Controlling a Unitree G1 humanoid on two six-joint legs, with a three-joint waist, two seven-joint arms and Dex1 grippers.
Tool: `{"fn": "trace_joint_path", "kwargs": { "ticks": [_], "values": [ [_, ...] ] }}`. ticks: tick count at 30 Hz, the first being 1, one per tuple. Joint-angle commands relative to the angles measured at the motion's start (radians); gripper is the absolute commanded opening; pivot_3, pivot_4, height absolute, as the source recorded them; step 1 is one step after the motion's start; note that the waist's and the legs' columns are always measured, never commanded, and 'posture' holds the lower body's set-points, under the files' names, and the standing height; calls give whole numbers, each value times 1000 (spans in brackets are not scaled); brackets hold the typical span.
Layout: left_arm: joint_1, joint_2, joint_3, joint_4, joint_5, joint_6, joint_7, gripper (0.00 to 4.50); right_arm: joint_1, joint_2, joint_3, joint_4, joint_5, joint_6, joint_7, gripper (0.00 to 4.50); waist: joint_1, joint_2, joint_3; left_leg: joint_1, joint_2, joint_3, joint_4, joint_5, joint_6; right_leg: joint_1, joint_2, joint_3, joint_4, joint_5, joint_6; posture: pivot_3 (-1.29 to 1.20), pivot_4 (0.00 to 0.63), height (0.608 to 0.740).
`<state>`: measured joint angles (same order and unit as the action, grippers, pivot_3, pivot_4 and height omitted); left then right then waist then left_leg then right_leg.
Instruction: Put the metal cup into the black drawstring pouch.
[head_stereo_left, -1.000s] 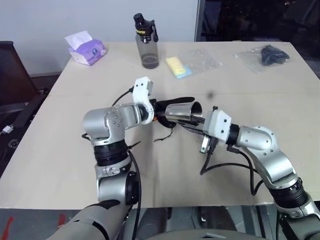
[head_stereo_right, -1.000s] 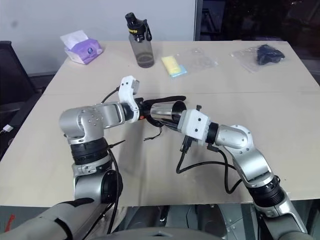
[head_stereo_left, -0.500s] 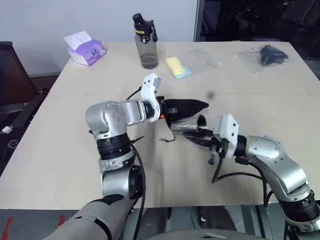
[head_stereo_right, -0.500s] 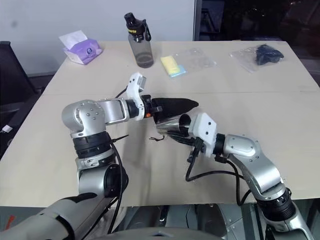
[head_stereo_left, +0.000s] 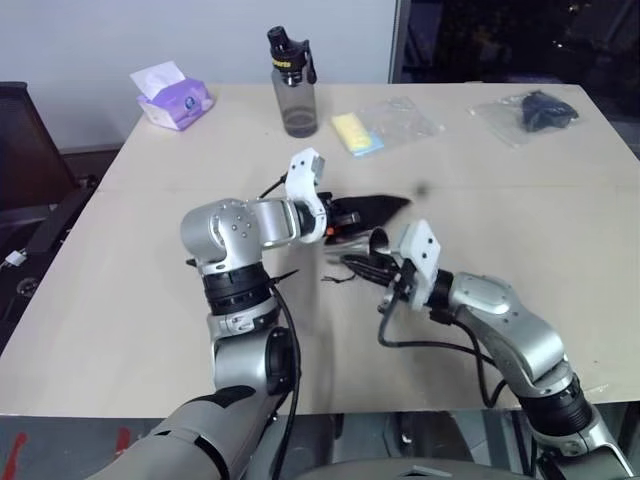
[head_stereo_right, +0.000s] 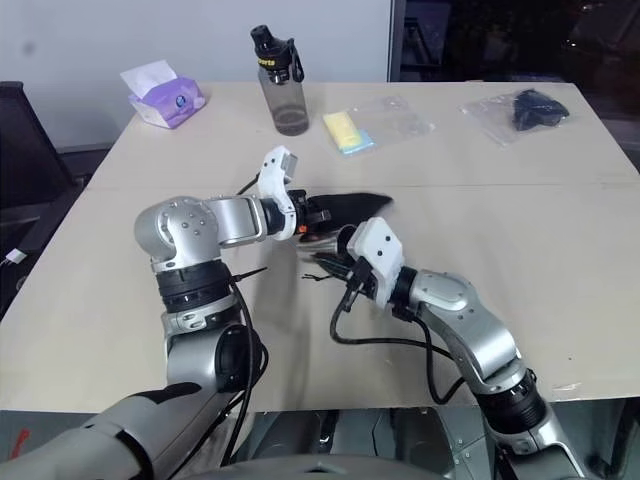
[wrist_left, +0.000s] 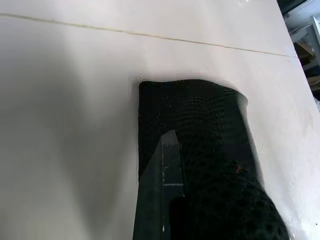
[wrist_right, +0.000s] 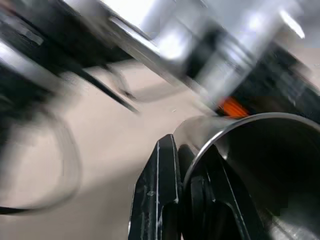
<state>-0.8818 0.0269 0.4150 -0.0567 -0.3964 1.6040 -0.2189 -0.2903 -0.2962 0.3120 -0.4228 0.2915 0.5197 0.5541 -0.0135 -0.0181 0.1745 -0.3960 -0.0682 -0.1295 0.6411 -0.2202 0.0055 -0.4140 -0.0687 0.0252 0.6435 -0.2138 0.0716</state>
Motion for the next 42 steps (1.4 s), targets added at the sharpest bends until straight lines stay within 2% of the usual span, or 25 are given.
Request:
{"fn": "trace_joint_path", "kwargs": {
  "ticks": [1, 11, 16, 22, 27, 29, 31, 32, 36, 38, 41, 42],
  "values": [
    [-1, 4, 9, -43, -30, 10, 2, 0, -26, 52, -50, -15, -25, -26, -87, 37, 0, 0, 0, 0, 0, 0, 0, 0, 0, 0, 0, 0, 0, 0, 0, 0, 150, 740],
    [11, 11, 34, -28, -112, 10, -11, 0, -62, 198, -124, 51, -70, -105, -238, 37, -1, 0, 0, 0, 0, 0, -1, 0, 0, -1, 0, 1, 0, 0, 0, 0, 150, 740],
    [15, 30, 41, -12, -189, 10, -11, 0, -64, 213, -115, 102, -113, -161, -253, 37, -3, 0, 0, 0, 0, -1, -2, 0, -1, -1, 1, 0, 0, 0, 0, 0, 150, 740],
    [-3, 52, 70, 38, -264, 10, 2, 0, -41, 254, -112, 102, -75, -173, -234, 37, -3, 0, 0, 0, 0, 0, -2, 0, -1, -1, 1, 1, 0, 0, -1, 0, 150, 740],
    [-36, 95, 109, 214, -413, 10, 21, 0, -4, 222, -105, 44, -47, -193, -170, 37, -3, 0, 0, 0, 0, -1, -2, 0, -1, -1, 1, 0, 0, 0, -1, 0, 150, 740],
    [-39, 113, 99, 242, -451, 10, 22, 0, 12, 193, -85, 25, -52, -207, -137, 37, -3, 0, 0, 0, 0, -1, -2, 0, -1, -1, 1, 0, 0, 0, -1, 0, 150, 740],
    [-34, 122, 79, 211, -428, 8, 5, 0, 22, 182, -86, 20, -59, -209, -141, 37, -4, 0, 0, 0, 0, 0, -2, 0, -1, -1, 0, 1, 0, 0, -1, 0, 150, 740],
    [-23, 136, 47, 188, -417, -6, -15, 0, 24, 178, -90, 19, -64, -212, -145, 37, -5, 0, 0, 0, 0, 0, -2, 0, -1, -1, 1, 1, 0, 0, -1, 0, 150, 740],
    [67, 262, -213, 67, -342, -201, -167, 0, 36, 155, -121, 10, -70, -221, -150, 37, -7, 0, 0, 0, 1, 1, -4, 1, -2, -3, 1, 2, 0, 1, -2, 0, 150, 740],
    [105, 340, -348, 23, -266, -347, -259, 0, 48, 136, -136, 3, -74, -226, -150, 37, -5, 0, 0, 1, 1, 2, -5, 1, -2, -3, 1, 3, 0, 1, -2, 0, 150, 740],
    [126, 384, -424, 2, -218, -472, -331, 0, 65, 116, -164, -8, -72, -230, -154, 37, -3, 0, 0, 1, 1, 4, -5, 1, -2, -4, 1, 5, 0, 1, -3, 0, 150, 740],
    [127, 389, -433, 4, -209, -500, -343, 254, 69, 110, -172, -10, -71, -231, -155, 7, -1, 0, 0, 1, 1, 4, -5, 1, -2, -4, 1, 5, 0, 1, -3, 0, 150, 740]
  ]
}}
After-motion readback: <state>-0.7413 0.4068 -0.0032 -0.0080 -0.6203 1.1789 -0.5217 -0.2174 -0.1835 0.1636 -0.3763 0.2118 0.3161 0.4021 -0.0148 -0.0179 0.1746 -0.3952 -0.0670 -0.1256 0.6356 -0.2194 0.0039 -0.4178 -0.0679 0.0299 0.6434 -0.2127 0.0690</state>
